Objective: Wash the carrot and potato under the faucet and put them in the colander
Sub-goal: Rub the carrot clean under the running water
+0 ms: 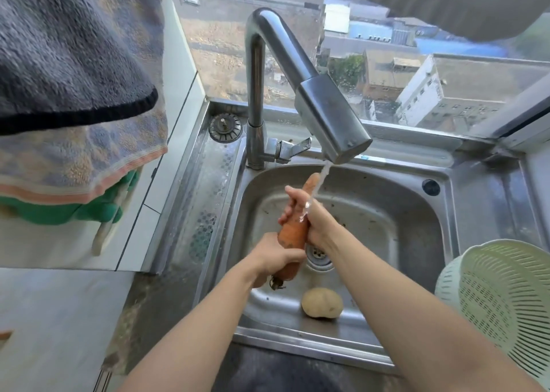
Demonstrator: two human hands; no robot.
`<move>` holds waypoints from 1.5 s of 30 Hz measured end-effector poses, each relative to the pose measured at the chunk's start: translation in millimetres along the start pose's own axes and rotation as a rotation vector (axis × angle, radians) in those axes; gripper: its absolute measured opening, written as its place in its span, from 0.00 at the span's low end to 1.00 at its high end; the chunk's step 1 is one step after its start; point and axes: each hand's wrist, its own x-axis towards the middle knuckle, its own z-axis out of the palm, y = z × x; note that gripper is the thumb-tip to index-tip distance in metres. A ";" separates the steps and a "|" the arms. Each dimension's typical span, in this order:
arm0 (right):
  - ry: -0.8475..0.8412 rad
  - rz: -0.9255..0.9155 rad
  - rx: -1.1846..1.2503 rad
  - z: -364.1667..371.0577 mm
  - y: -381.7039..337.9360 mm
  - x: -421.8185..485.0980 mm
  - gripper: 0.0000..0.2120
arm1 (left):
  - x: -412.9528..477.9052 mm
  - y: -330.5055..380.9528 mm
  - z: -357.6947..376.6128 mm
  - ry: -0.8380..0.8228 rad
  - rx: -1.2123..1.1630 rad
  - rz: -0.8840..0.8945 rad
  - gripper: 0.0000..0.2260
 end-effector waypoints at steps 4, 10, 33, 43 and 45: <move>0.252 -0.040 0.070 2.8 11.5 6.6 0.08 | 2.6 -0.1 10.4 0.093 0.071 0.017 0.06; 0.195 -0.117 -0.050 2.9 4.9 -0.8 0.12 | 6.5 -3.6 5.3 0.119 0.137 0.031 0.14; 0.524 -0.166 0.117 11.7 0.5 -5.7 0.11 | 9.3 -11.5 17.1 0.560 0.549 0.279 0.18; 0.114 -0.069 0.302 -0.5 -19.3 -14.5 0.21 | 3.0 -8.6 -4.5 -0.043 0.180 0.105 0.18; 0.374 -0.094 0.389 3.5 -11.4 -6.8 0.18 | 5.3 -11.4 3.5 0.350 0.540 0.214 0.18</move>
